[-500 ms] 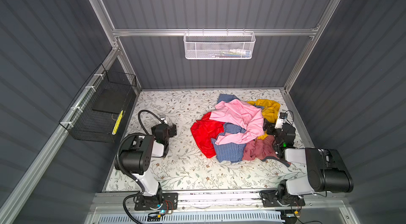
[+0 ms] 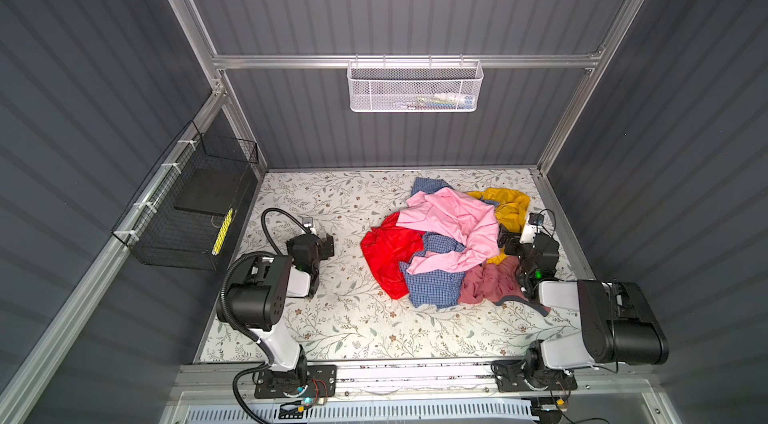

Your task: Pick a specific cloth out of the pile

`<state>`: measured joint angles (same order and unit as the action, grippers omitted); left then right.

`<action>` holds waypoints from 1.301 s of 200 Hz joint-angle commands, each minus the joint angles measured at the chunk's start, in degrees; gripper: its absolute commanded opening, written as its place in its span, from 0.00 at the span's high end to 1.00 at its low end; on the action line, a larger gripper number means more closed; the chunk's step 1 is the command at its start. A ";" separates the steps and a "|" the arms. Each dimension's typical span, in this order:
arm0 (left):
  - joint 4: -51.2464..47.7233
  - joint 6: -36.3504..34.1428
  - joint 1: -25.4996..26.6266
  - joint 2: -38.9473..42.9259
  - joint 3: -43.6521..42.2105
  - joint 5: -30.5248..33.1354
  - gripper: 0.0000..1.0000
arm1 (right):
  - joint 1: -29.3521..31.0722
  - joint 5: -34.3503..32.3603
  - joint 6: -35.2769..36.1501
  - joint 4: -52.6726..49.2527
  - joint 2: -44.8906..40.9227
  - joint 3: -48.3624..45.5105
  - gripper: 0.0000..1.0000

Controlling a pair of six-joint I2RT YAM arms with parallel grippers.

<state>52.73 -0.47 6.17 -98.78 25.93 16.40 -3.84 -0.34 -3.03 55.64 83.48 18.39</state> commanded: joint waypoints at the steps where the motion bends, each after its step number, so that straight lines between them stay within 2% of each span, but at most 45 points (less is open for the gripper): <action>1: 0.56 -0.69 -0.33 0.43 0.52 -0.58 0.00 | -0.28 0.35 -0.68 0.40 0.10 0.11 0.01; 103: 0.17 -0.58 -0.43 0.52 0.62 -0.59 0.00 | -0.27 0.43 -0.64 0.44 0.09 0.14 0.01; 125: -0.13 0.79 -0.37 1.45 1.12 4.02 0.00 | -0.26 0.15 -0.76 0.39 -0.02 0.09 0.01; 138: -9.23 2.43 -0.37 4.09 5.59 7.88 0.00 | -0.37 -3.60 -2.49 0.77 -0.94 -0.42 0.01; 158: -35.56 8.70 -0.44 6.71 19.05 14.58 0.00 | -0.59 -7.92 -4.14 -1.73 -4.11 -0.67 0.01; 167: -42.44 11.07 -0.46 6.92 23.59 15.26 0.00 | -0.92 -9.46 -5.23 -7.44 -6.72 1.09 0.01; 183: -48.03 14.35 -0.46 7.86 27.99 11.77 0.00 | -2.73 -11.74 -9.64 -24.74 -11.35 7.94 0.01; 194: -50.49 17.11 -0.46 8.72 29.66 9.45 0.00 | -5.24 -8.18 -13.88 -34.69 -12.96 12.62 0.01; 206: -52.46 20.43 -0.37 9.67 30.75 6.72 0.00 | -7.05 -3.40 -15.47 -40.44 -13.92 16.09 0.01; 230: -54.02 24.49 0.18 11.48 30.49 0.99 0.00 | -7.72 1.74 -17.21 -45.34 -14.76 20.25 0.01; 260: -57.23 24.30 5.28 12.89 30.58 -0.39 0.00 | -7.77 13.95 -17.00 -49.64 -13.48 25.56 0.01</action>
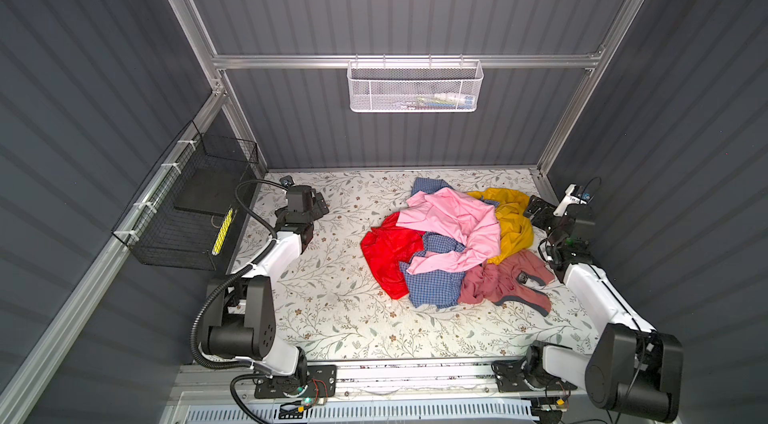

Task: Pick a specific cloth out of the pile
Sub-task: 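Reach the left gripper into the pile while the right gripper moves onto the pink shirt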

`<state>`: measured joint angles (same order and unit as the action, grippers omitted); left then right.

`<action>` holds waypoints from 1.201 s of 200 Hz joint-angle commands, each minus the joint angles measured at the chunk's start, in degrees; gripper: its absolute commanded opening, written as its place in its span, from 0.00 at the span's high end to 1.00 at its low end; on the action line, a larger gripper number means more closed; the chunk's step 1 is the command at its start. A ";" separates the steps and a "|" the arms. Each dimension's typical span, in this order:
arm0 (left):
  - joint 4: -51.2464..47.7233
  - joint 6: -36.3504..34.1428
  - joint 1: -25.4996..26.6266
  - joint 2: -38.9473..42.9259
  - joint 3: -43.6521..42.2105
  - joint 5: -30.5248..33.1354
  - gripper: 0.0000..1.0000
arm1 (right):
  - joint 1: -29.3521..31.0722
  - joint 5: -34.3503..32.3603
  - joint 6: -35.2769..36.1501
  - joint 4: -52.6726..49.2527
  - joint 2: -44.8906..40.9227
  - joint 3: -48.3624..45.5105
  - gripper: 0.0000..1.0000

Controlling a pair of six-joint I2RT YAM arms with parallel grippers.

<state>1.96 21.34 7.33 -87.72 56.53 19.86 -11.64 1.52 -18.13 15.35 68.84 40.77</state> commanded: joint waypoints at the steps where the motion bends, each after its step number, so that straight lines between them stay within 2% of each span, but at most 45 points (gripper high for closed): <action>1: -6.62 2.44 4.41 1.80 0.03 -3.81 0.00 | 0.03 12.41 -1.90 -9.37 1.23 3.26 0.01; 13: -8.69 2.32 7.92 1.93 0.42 -2.38 0.00 | 0.02 15.30 -2.79 -9.43 1.52 3.99 0.01; 26: -8.92 4.04 10.75 2.15 0.03 -3.91 0.00 | 0.08 17.04 -3.69 -8.73 1.37 4.05 0.01; 33: -8.65 4.71 12.24 2.12 -0.28 -4.91 0.00 | 0.14 20.14 -4.20 -8.36 1.19 3.90 0.01; 54: -9.10 5.98 17.30 1.73 -0.15 -3.49 0.00 | 0.53 23.08 -5.15 -7.88 0.48 3.40 0.01; 91: -9.25 5.25 24.54 -1.96 2.98 -4.02 0.01 | 0.96 23.55 -4.98 -8.60 0.14 2.41 0.01; 107: -10.76 3.06 28.07 -4.70 6.87 -3.80 0.01 | 0.95 23.54 -4.73 -9.44 -0.07 2.49 0.01; 125: -11.01 1.02 31.17 -8.08 11.16 -6.46 0.01 | 0.99 23.53 -4.28 -9.45 -0.41 2.21 0.01; 160: -13.38 -1.98 35.38 -17.03 21.41 -14.17 0.05 | 0.98 23.62 -3.36 -10.51 -0.60 2.20 0.01; 192: -17.93 -2.80 37.81 -24.45 30.87 -18.32 0.10 | 0.94 22.92 -1.88 -11.84 -1.39 2.03 0.01; 240: -23.59 -3.67 38.33 -30.68 35.99 -24.39 0.12 | 0.99 22.17 0.63 -13.87 -1.76 1.94 0.01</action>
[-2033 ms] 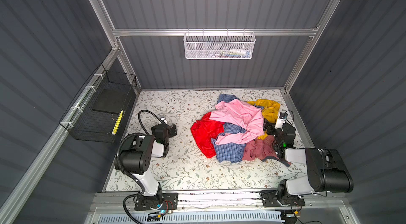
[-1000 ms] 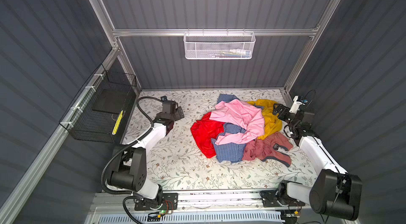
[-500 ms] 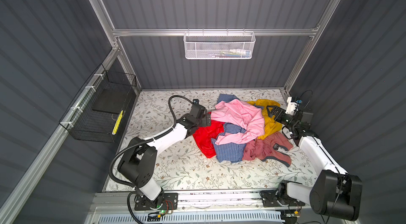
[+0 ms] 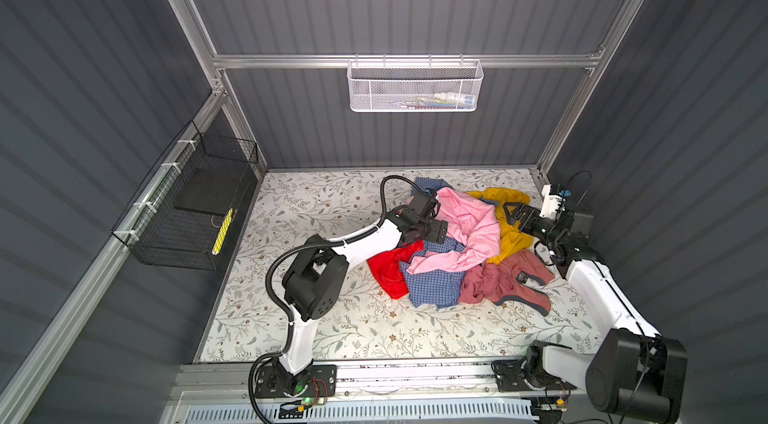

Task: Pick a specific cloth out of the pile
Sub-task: 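Reach the left gripper into the pile while the right gripper moves onto the pink shirt, then grasp the blue checked shirt with the left gripper while the right pins the pink shirt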

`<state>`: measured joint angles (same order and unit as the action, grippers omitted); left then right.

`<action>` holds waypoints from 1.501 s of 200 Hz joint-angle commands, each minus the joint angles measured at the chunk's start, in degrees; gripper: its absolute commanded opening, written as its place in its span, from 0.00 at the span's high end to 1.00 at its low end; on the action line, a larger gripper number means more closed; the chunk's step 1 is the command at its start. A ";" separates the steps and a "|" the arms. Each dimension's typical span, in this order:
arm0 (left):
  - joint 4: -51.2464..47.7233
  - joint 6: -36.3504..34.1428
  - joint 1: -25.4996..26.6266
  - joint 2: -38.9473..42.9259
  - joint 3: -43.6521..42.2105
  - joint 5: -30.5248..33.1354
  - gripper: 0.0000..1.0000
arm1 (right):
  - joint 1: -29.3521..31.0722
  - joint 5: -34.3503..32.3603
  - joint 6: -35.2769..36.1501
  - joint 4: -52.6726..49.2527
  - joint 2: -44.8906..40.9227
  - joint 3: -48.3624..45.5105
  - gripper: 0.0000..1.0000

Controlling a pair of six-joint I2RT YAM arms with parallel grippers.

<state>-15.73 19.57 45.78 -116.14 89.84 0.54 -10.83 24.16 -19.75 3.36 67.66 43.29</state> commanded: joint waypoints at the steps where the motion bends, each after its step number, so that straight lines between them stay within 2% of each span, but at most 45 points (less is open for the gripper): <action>1: -5.90 -1.99 -0.10 -2.35 2.74 -5.17 0.12 | 0.15 -0.45 2.30 -1.91 -0.59 -0.57 0.01; 30: -7.79 -2.70 0.09 -3.59 3.82 -6.76 0.12 | 0.14 -0.52 2.70 -2.21 -0.51 -0.79 0.01; 50: -9.31 -3.02 0.08 -5.78 6.01 -10.17 0.13 | 0.31 0.30 2.94 -2.21 -0.21 -0.83 0.01; 93: -10.96 -3.82 0.28 -7.64 7.82 -13.07 0.27 | 1.50 0.93 3.93 -2.30 -0.67 -1.49 0.01; 110: -9.84 -4.01 0.28 -7.40 7.58 -13.85 0.39 | 2.64 1.50 4.47 -2.43 -0.35 -2.18 0.01; 147: -8.34 -4.15 0.21 -5.94 10.00 -13.51 0.89 | 6.28 1.21 5.26 -2.30 0.47 -4.54 0.01; 161: -7.73 -4.27 0.27 -5.29 11.75 -13.33 1.00 | 7.71 1.49 5.10 -2.43 1.16 -5.26 0.01; 200: -6.56 -3.75 0.34 -3.51 15.39 -12.96 1.00 | 12.30 -3.22 5.47 -5.98 4.74 -4.92 0.04; 229: -6.14 -4.02 0.36 -2.28 18.95 -12.55 1.00 | 12.65 -7.04 3.89 -9.06 8.11 -3.46 0.10; 300: -5.36 -5.27 0.39 -1.22 29.68 -11.54 1.00 | 12.66 -9.61 3.09 -11.28 10.83 -1.20 0.15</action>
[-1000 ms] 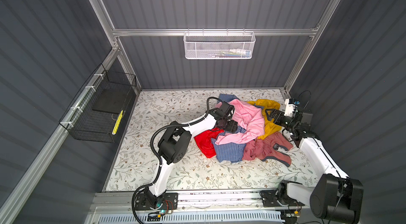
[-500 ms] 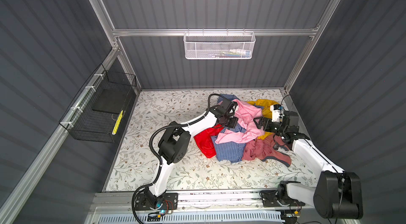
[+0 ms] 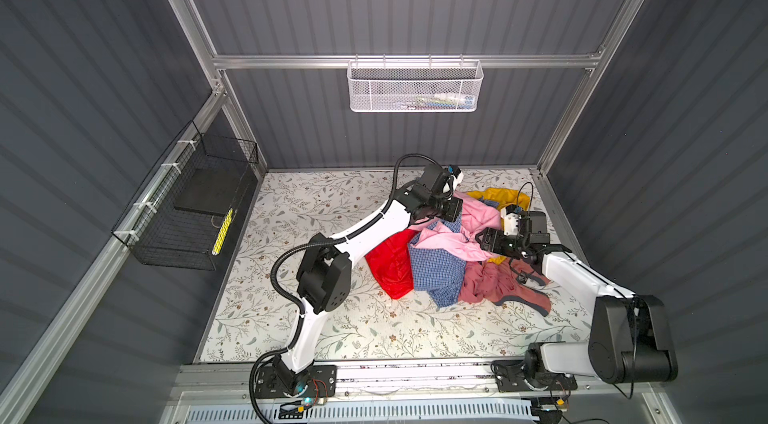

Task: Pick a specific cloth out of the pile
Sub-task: 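Grasp the blue checked shirt with the left gripper while the right pins the pink shirt, then lift the blue checked shirt upward out of the pile with the left gripper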

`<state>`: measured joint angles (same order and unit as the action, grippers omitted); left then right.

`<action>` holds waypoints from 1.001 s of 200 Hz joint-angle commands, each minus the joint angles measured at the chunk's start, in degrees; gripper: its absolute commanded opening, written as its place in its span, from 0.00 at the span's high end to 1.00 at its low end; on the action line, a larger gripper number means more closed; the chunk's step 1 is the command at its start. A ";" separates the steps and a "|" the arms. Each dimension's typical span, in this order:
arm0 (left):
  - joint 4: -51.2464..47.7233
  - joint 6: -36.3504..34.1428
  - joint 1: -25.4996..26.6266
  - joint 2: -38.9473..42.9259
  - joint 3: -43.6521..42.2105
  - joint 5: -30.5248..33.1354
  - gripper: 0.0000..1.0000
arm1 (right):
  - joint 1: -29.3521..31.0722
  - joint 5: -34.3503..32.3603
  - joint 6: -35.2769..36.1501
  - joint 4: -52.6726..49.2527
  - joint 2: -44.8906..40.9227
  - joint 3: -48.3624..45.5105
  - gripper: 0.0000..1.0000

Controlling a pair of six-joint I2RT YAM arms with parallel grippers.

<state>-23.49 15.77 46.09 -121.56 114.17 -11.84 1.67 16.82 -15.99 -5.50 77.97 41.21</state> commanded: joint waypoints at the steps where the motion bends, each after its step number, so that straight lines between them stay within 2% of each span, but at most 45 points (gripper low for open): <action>1: 2.44 -1.50 0.12 4.26 5.49 0.89 1.00 | 0.16 -2.34 -0.69 -2.42 0.51 0.88 0.15; 114: 4.04 -9.36 0.15 7.49 19.23 5.23 1.00 | 0.10 -3.32 -0.93 -1.44 -1.22 -0.33 0.16; 200: 9.50 -15.48 0.15 10.89 24.44 6.55 1.00 | 0.13 -3.52 -1.11 -1.39 -1.93 -0.94 0.14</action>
<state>-19.18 3.99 46.09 -115.13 135.46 -6.28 1.67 14.31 -16.56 -5.91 77.08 41.17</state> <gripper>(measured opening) 0.051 0.862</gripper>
